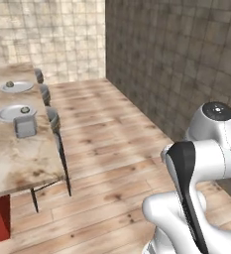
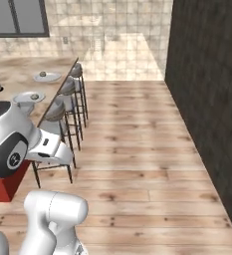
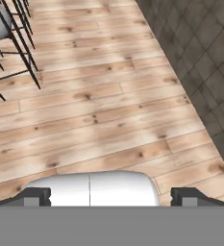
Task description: Place two dumplings into each of the tupperware containers and then place the containers in the fridge.
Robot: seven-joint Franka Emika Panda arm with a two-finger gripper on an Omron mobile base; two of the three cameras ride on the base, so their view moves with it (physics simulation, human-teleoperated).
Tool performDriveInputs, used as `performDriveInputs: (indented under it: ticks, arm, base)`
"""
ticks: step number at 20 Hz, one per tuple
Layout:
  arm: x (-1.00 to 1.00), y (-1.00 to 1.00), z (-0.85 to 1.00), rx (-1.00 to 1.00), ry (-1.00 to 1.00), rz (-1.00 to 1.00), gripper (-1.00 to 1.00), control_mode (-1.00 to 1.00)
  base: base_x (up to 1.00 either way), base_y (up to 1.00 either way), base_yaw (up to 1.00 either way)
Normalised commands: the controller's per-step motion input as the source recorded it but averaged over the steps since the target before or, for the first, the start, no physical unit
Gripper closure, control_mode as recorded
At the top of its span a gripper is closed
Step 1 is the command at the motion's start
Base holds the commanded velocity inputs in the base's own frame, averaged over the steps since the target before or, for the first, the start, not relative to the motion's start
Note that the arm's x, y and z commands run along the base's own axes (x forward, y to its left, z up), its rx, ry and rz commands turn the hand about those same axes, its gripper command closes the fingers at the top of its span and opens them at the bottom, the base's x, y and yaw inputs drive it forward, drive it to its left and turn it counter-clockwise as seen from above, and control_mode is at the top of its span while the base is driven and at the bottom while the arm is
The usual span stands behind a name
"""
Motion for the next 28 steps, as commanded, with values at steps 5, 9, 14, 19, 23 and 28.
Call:
performDriveInputs:
  ticks: [5,9,14,19,23,28]
  arm:
    - [0.00,0.00,0.00,0.00,0.00,0.00,-1.00,1.00]
    - [0.00,0.00,0.00,0.00,0.00,0.00,-1.00,1.00]
    - [0.00,0.00,0.00,0.00,0.00,0.00,-1.00,1.00]
    - [0.00,0.00,0.00,0.00,0.00,0.00,-1.00,1.00]
    - [0.00,0.00,0.00,0.00,0.00,0.00,-1.00,1.00]
    - [0.00,0.00,0.00,0.00,0.00,0.00,-1.00,1.00]
  base:
    - [1.00,-0.63,0.31]
    - [1.00,-0.78,0.27]
    - [1.00,-0.79,0.29]
    - [1.00,-0.83,0.41]
    - [0.93,-0.71,0.50]
    - [0.75,-0.61,0.59]
